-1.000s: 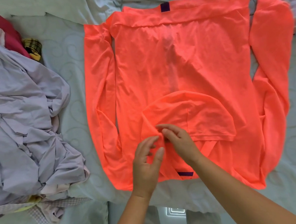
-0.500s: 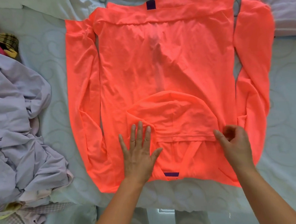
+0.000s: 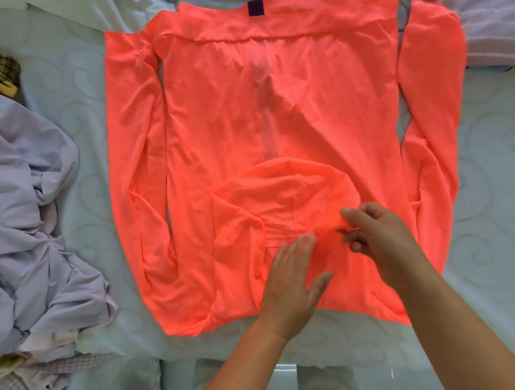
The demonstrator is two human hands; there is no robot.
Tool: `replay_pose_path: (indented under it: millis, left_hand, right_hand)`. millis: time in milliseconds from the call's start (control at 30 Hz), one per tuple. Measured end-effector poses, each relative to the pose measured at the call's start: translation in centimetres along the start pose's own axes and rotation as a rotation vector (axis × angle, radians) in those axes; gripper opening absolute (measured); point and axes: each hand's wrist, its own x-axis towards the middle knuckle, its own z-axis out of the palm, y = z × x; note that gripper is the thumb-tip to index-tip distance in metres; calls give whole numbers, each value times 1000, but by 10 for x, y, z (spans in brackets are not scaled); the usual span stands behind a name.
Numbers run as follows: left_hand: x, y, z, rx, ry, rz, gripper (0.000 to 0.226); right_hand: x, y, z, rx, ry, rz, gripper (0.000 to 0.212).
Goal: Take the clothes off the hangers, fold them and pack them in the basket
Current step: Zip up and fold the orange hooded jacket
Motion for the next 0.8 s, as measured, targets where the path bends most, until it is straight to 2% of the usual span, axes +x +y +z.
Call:
replay_pose_path:
  millis: [67, 133, 167, 233, 267, 333, 400, 500, 567, 633, 733, 800]
  left_hand:
    - [-10, 1, -12, -278, 131, -189, 59]
    - [-19, -7, -23, -266, 282, -242, 52]
    - [-22, -13, -27, -173, 319, -222, 49]
    - [-25, -28, -33, 92, 306, -135, 47]
    - [-25, -34, -34, 229, 267, -94, 49]
    - [-21, -49, -31, 471, 143, -51, 57]
    - [-14, -64, -26, 619, 33, -40, 69]
    - [-8, -72, -23, 661, -59, -48, 72]
    - [-6, -63, -33, 531, -6, -41, 62]
    - [-8, -58, -57, 333, 162, -94, 56]
    - [-15, -82, -104, 166, 517, -395, 64]
    - [-20, -106, -127, 103, 678, -640, 78]
  right_hand:
    - [-3, -12, 19, 143, -92, -26, 11]
    - [-1, -13, 29, 229, -114, -108, 7]
    - [1, -6, 29, 168, -77, -198, 8]
    - [8, 14, 21, -212, 70, -476, 7]
    - [11, 24, 17, -450, 124, -619, 14]
    - [19, 47, 13, -793, 107, -826, 32]
    - [29, 66, 16, -1041, 69, -897, 47]
    - [44, 85, 22, -1285, 58, -837, 63]
    - [47, 89, 23, -1313, 76, -807, 65]
    - [41, 83, 26, -1230, 120, -828, 61]
    - [32, 51, 47, -962, 228, -871, 45]
    - [38, 19, 77, -833, 200, -906, 37]
